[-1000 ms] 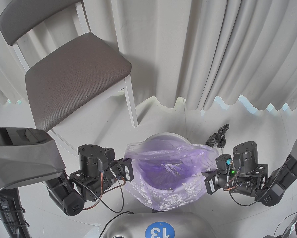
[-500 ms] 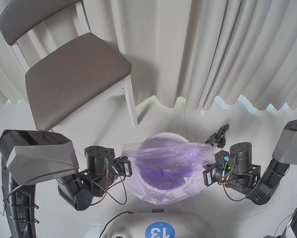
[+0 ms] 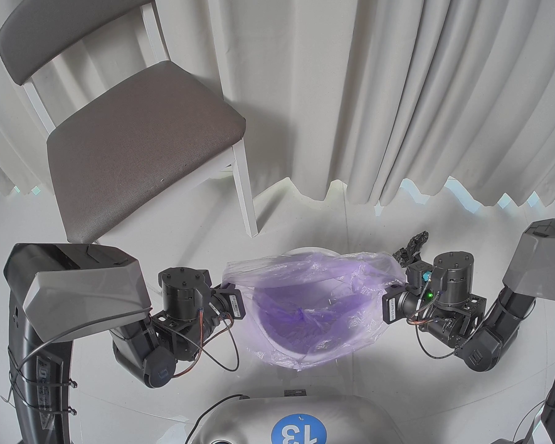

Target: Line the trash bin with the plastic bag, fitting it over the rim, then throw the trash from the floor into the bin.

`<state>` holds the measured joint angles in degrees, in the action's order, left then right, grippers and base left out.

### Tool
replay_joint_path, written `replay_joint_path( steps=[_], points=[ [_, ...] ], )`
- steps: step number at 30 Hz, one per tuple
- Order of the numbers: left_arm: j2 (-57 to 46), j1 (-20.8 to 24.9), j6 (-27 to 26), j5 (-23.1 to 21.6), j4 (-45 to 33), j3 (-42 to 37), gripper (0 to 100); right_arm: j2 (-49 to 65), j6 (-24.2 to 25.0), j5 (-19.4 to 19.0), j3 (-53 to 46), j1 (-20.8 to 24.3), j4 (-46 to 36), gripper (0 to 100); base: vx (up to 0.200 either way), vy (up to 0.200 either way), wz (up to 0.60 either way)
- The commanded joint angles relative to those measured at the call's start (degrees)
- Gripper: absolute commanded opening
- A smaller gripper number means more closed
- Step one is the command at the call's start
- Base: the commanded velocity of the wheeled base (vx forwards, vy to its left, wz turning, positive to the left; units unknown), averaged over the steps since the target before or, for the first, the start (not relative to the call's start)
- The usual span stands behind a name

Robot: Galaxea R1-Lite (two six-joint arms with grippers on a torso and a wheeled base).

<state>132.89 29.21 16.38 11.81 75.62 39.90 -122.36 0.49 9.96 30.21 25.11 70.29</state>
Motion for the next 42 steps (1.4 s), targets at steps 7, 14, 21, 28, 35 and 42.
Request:
replay_joint_path(
  steps=[7,14,21,28,35,42],
  points=[
    [-2.11,3.84,-0.56,1.11,2.34,-2.46,0,-1.39,-2.95,-0.38,-1.73,-2.52,0.02,0,0.0,0.0,0.0],
    [-3.6,4.98,-3.99,0.32,9.55,-6.85,0,-0.43,-6.02,-0.56,-6.3,-0.59,2.57,0,0.0,0.0,0.0],
    [-2.2,5.07,-4.61,-4.78,14.21,-9.93,0,-0.78,-6.46,-0.56,-9.99,4.51,8.02,0,0.0,0.0,0.0],
    [0.26,2.87,-4.43,-5.48,14.38,-8.87,0,-2.8,-8.05,-3.28,-12.01,4.51,14.17,0,0.0,0.0,0.0],
    [2.46,1.29,-4.08,-6.63,14.38,-6.85,0,-5.17,-11.21,-6.09,-15.27,4.42,19.71,0,0.0,0.0,0.0],
    [3.78,0.23,-3.82,-6.1,14.38,-3.95,0,-7.19,-11.65,-6.71,-13.42,1.78,19.71,0,0.0,0.0,0.0]
  ],
)
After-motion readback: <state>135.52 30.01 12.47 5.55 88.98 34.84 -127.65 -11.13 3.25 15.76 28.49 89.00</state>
